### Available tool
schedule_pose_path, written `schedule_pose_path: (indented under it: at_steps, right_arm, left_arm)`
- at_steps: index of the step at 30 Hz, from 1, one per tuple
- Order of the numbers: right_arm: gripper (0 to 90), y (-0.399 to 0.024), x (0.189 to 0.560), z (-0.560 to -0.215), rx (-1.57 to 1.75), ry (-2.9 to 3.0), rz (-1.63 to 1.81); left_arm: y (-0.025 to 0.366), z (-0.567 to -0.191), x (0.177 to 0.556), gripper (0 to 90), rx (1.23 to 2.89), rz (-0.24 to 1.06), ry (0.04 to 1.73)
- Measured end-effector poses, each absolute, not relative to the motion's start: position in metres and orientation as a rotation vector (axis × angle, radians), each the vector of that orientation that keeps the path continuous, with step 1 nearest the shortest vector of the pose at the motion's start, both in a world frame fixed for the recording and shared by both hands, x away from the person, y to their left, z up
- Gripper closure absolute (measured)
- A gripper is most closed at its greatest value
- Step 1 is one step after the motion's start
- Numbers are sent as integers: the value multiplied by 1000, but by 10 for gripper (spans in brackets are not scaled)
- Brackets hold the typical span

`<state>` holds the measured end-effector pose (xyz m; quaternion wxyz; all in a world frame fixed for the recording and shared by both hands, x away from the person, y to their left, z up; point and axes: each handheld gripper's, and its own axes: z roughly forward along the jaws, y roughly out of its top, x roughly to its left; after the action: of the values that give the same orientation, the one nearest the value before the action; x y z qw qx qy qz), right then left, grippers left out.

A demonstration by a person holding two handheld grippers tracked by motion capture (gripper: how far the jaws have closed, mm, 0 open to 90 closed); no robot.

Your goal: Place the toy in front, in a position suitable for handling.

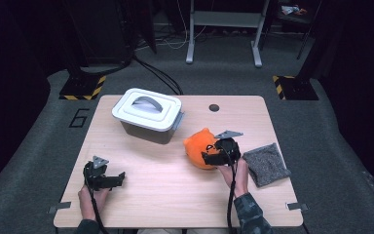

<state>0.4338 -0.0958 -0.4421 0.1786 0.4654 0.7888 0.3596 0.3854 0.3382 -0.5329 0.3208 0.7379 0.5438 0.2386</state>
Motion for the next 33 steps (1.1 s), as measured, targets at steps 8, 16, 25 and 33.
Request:
schedule_pose_path:
  at_steps: [8,16,25,33]
  right_arm:
    - [232,-95,437,-450,1358,2219,989]
    - [371,-97,437,-454,1370,2222,969]
    - [555,-98,437,-456,1347,2223,967]
    - [609,-103,437,-455,1322,2225,1022]
  left_arm:
    - [338,-533,385,7,1938,625,1430]
    - [338,-533,385,7,1938,627,1429]
    - [338,-533,385,7,1939,627,1428]
    - [338,-533,385,7,1940,629,1428]
